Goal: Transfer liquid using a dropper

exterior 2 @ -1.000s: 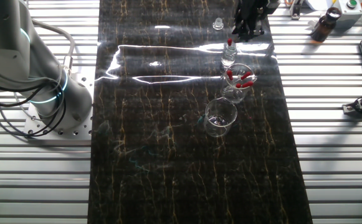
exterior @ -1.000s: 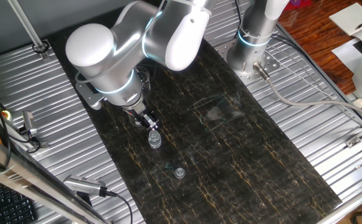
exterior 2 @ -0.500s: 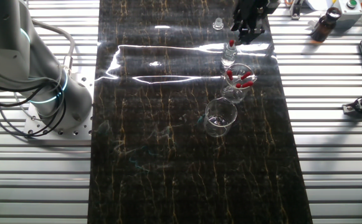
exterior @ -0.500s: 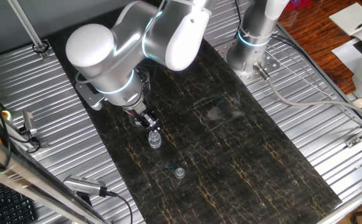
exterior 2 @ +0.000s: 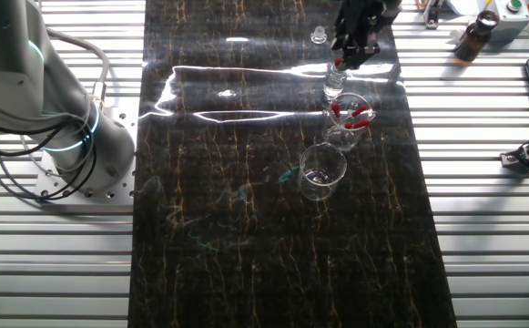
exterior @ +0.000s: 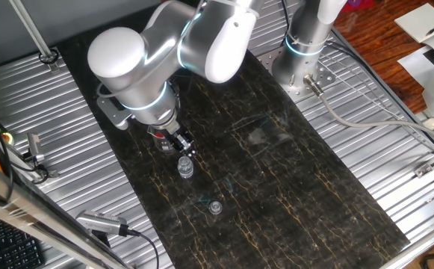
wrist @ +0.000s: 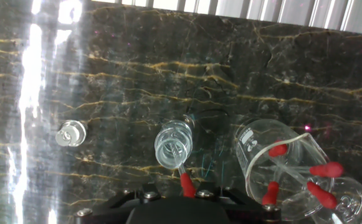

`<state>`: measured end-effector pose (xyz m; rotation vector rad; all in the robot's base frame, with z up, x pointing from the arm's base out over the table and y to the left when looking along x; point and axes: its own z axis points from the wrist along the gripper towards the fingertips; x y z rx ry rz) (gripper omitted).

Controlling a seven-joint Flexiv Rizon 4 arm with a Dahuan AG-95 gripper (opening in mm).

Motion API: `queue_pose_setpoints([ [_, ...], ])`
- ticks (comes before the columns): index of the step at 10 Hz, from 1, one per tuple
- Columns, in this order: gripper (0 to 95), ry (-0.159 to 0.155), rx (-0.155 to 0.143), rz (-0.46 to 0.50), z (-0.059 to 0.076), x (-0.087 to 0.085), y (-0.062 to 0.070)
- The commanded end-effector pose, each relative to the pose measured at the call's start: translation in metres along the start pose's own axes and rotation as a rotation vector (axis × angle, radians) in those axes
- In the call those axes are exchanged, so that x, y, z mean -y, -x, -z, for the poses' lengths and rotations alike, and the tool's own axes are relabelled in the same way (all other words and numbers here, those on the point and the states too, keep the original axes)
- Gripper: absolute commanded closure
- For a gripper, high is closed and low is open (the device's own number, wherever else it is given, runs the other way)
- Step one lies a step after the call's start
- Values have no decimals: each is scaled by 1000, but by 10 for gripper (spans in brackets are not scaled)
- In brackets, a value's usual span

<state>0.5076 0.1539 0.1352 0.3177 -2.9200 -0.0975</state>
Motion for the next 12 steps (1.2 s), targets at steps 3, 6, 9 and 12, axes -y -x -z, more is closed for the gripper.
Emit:
queue_pose_setpoints([
  [3,760,-1,4,6,-6,1,2],
  [6,570,-2,8,14,-9,2,2],
  [9,570,-3,9,14,-12,2,3],
  [12,760,-4,13,10,-14,3,3],
])
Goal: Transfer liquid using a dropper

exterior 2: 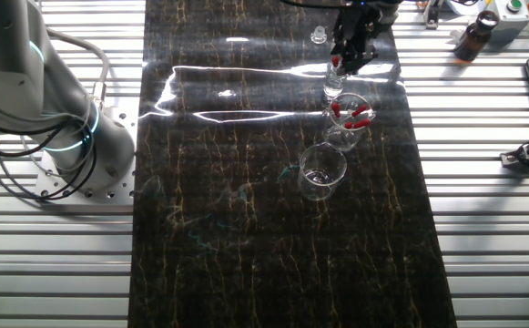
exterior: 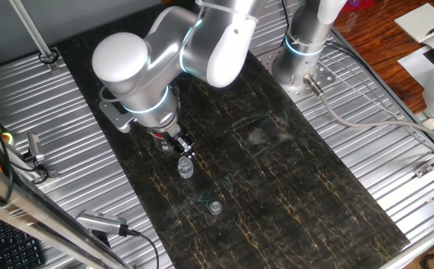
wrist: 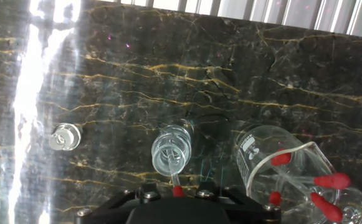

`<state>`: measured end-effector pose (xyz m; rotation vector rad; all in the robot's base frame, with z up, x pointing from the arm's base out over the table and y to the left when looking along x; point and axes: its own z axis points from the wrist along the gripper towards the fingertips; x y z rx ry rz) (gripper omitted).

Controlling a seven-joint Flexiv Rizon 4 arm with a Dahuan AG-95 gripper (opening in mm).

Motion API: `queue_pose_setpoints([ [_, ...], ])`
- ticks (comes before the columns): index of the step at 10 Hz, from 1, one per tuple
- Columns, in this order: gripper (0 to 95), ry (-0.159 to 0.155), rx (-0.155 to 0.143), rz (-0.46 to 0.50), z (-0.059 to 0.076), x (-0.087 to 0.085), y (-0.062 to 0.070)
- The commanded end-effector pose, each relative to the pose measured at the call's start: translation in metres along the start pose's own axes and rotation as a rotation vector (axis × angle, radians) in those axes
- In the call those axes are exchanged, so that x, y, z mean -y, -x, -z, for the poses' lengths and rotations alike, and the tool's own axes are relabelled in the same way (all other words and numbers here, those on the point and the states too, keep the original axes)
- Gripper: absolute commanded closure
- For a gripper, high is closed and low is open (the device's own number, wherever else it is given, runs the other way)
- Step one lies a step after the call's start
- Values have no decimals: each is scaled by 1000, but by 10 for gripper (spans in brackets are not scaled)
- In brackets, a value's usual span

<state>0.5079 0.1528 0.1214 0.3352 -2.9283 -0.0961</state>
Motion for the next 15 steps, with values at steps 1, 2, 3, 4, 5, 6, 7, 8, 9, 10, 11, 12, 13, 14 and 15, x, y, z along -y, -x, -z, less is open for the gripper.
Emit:
queue_pose_setpoints([
  [1,760,-2,6,-1,-1,0,0],
  [2,760,-2,7,-1,-1,0,0],
  [3,760,-2,9,-1,-2,0,0],
  [4,760,-2,9,-2,-2,0,0],
  [5,760,-3,10,-3,-2,0,0],
  [6,760,-4,10,-4,-2,1,0],
  [7,760,-4,10,-4,-2,1,0],
  [8,950,-3,10,-6,-3,1,0],
  [9,950,-3,10,-8,-3,1,0],
  [10,950,-3,10,-9,-3,1,0],
  [11,950,0,11,-11,-3,1,0],
  [12,950,0,11,-11,-3,1,0],
  [13,950,0,11,-11,-2,1,0],
  [14,950,0,10,-12,-1,0,-1],
  [15,950,0,10,-12,1,0,-1],
])
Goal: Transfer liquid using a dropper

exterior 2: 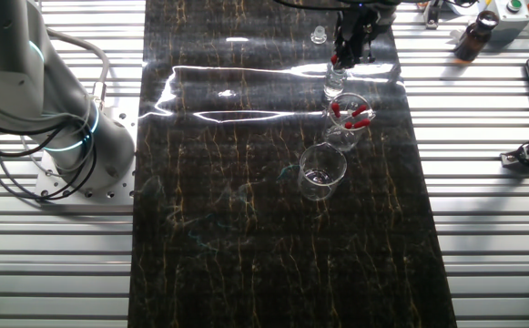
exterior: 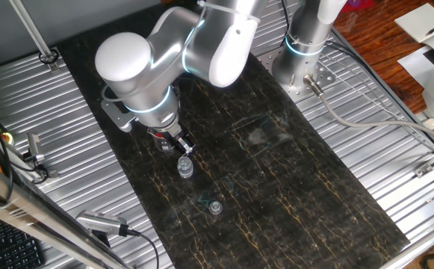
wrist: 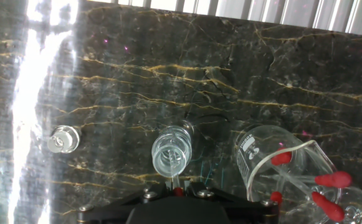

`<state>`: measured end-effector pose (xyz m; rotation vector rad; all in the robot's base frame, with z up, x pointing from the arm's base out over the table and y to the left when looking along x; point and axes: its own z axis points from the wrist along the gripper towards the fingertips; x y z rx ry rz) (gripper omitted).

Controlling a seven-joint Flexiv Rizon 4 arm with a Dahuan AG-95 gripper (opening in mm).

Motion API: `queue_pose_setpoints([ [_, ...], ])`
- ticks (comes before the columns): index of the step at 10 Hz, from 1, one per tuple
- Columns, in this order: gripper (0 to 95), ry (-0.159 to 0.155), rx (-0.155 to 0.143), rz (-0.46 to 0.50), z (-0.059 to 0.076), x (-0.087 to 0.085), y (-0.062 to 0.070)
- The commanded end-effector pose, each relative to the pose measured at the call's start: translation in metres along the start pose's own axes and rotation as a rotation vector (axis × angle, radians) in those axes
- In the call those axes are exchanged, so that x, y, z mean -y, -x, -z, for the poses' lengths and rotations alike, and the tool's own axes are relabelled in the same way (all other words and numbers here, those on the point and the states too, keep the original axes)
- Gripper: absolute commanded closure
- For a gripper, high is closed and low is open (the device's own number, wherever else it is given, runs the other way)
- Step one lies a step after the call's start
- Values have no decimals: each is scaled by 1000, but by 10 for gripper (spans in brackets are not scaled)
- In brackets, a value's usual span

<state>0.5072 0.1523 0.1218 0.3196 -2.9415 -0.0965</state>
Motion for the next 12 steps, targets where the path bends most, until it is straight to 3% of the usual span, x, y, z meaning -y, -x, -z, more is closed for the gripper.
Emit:
queue_pose_setpoints([
  [1,950,1,-2,-3,2,-1,-1],
  [6,950,3,-5,-20,18,-3,-5],
  [12,950,2,-7,-21,47,2,-14],
])
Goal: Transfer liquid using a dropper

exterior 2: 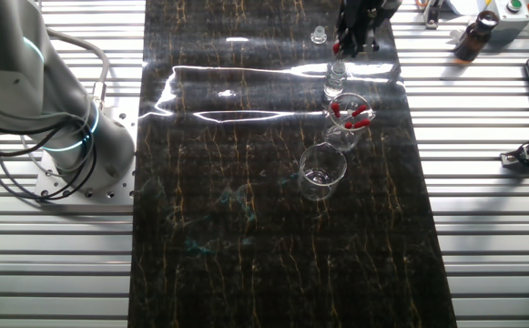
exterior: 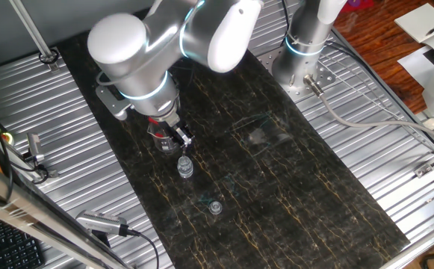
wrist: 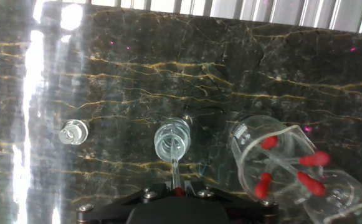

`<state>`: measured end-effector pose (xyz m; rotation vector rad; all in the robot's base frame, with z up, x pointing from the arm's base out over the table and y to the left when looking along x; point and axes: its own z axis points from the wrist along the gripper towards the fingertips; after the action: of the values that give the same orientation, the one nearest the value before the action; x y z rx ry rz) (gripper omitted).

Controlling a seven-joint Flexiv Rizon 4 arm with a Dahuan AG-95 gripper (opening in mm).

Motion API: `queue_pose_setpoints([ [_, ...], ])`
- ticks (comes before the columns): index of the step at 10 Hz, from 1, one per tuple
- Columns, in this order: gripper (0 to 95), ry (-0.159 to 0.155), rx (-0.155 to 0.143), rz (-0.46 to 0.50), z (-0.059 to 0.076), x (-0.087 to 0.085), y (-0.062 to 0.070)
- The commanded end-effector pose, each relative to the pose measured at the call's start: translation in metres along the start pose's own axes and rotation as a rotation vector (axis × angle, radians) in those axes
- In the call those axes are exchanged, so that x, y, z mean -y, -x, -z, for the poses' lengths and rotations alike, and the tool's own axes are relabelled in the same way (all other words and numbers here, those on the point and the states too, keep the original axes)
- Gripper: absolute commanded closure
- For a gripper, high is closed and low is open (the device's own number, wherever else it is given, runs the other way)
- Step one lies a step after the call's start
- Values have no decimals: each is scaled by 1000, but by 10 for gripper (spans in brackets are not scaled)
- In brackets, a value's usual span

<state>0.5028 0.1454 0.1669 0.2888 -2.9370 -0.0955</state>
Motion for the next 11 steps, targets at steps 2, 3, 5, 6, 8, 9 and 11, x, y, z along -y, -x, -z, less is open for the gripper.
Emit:
queue_pose_setpoints([
  [2,950,-1,0,-5,11,1,-4],
  [3,950,-1,-1,-6,18,4,-6],
  [5,950,-1,-4,-3,27,8,-9],
  [6,950,-1,-5,-3,31,10,-10],
  [8,950,0,-7,-3,36,12,-11],
  [9,950,-1,-9,-3,40,16,-13],
  [11,950,-1,-12,1,46,22,-17],
])
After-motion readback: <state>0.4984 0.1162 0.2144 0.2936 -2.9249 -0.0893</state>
